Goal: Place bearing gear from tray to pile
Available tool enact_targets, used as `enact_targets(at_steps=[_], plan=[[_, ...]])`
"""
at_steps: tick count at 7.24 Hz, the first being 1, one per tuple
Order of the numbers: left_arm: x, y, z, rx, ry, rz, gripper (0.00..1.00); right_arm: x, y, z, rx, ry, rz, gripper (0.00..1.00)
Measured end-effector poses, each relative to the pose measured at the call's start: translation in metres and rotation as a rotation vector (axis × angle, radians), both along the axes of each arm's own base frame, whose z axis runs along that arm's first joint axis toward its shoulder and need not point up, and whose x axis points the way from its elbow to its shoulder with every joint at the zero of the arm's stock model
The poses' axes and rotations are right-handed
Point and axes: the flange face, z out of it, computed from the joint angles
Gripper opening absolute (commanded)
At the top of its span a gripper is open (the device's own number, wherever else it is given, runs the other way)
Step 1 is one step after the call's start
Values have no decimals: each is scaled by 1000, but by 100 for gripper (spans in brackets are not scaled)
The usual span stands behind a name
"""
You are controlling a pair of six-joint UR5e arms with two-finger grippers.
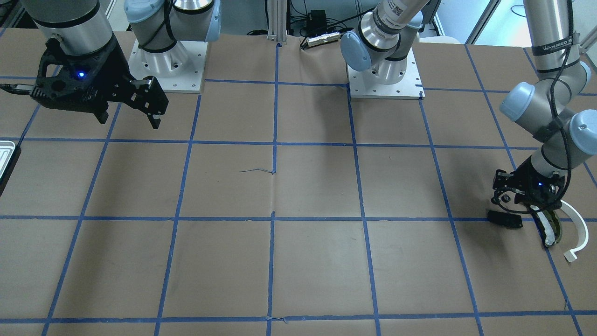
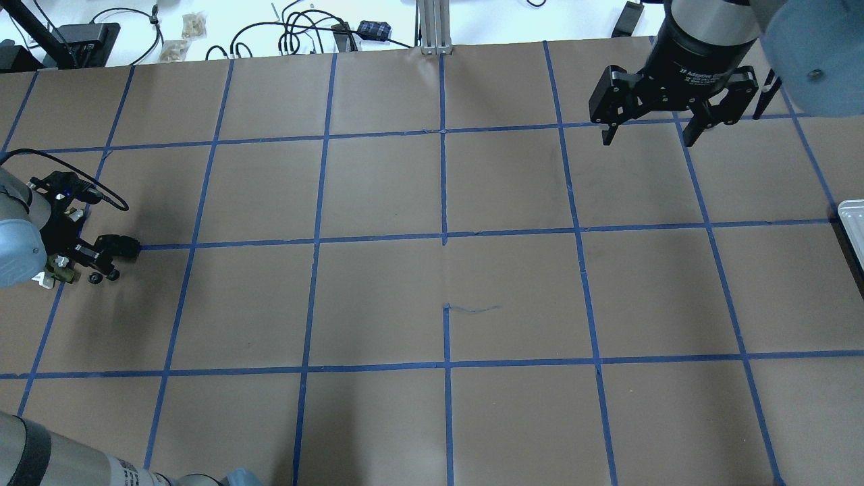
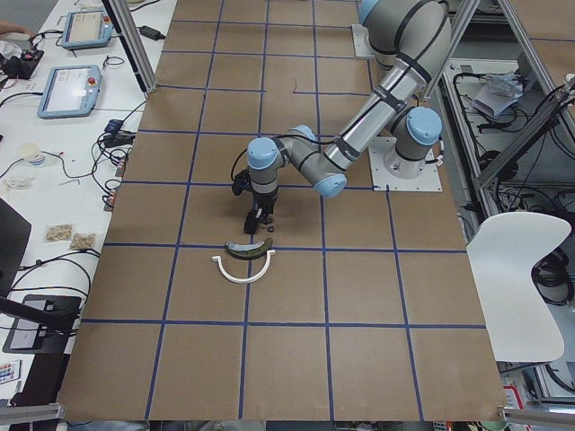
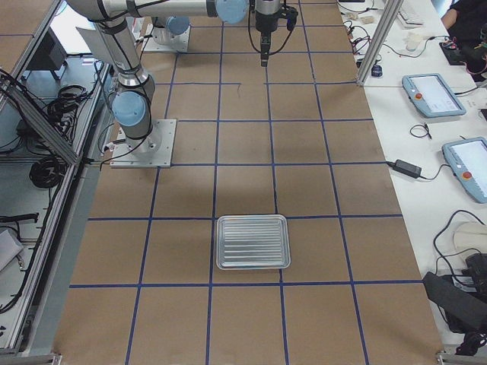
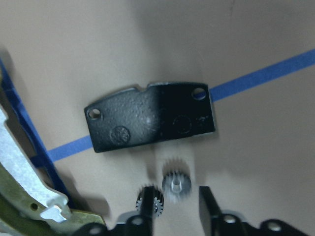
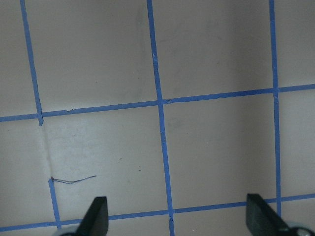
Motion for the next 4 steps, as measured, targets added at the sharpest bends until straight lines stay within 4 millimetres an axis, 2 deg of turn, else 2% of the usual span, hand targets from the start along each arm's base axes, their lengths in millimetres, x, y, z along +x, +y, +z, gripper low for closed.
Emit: enact_targets(at_steps=[2, 3, 4], plan=[[-20, -1, 35, -31, -20, 1, 100, 0, 0, 0, 0, 0, 0, 100], [-47, -1, 63, -45, -23, 26, 100, 0, 0, 0, 0, 0, 0, 100], [-93, -2, 94, -70, -25, 67, 100, 0, 0, 0, 0, 0, 0, 100]])
